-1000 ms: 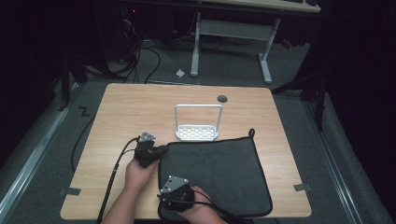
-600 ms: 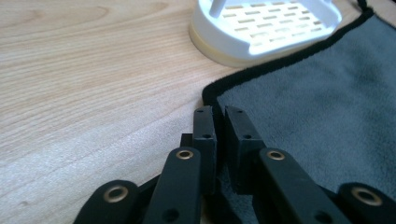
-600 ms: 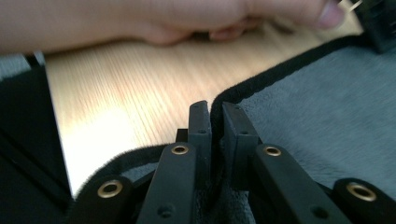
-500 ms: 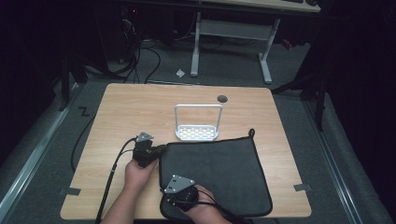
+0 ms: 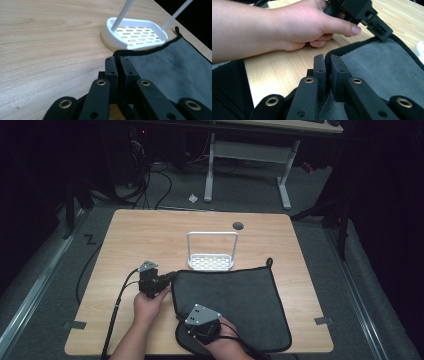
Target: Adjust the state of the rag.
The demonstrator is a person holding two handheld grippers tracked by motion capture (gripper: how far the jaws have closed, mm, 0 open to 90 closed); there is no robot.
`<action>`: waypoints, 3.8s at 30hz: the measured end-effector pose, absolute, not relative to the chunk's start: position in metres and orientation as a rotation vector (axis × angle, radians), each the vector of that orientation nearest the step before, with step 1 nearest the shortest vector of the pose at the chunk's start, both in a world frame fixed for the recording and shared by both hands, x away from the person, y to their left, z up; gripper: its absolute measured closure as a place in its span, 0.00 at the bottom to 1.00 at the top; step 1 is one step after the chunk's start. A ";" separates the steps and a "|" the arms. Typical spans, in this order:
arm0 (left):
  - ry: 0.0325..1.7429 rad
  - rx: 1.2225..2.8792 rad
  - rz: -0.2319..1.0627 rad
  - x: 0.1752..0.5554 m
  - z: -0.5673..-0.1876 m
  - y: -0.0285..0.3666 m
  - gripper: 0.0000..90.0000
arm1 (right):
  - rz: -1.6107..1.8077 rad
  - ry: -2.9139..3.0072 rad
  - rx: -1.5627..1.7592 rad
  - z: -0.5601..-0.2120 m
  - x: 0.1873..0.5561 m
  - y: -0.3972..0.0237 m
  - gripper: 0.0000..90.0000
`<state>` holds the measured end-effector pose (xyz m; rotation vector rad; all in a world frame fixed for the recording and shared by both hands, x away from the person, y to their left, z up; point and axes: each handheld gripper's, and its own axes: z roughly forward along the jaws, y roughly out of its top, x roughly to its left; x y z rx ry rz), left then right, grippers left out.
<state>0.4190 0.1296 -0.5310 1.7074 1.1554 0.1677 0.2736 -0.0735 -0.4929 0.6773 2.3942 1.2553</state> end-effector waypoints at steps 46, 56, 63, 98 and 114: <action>1.288 1.645 0.297 0.383 -0.473 0.224 0.95 | 1.442 2.418 0.461 -0.447 0.262 0.010 0.94; 1.229 1.706 0.275 0.397 -0.478 0.151 0.95 | 1.401 2.334 0.615 -0.457 0.259 -0.071 0.94; 1.187 1.748 0.246 0.403 -0.483 0.104 0.95 | 1.344 2.296 0.705 -0.470 0.254 -0.121 0.94; 1.016 1.897 0.127 0.416 -0.485 -0.016 0.70 | 1.247 2.187 0.963 -0.490 0.246 -0.216 0.75; 0.992 1.922 0.210 0.375 -0.490 0.056 0.65 | 1.205 2.224 1.006 -0.502 0.258 -0.218 0.72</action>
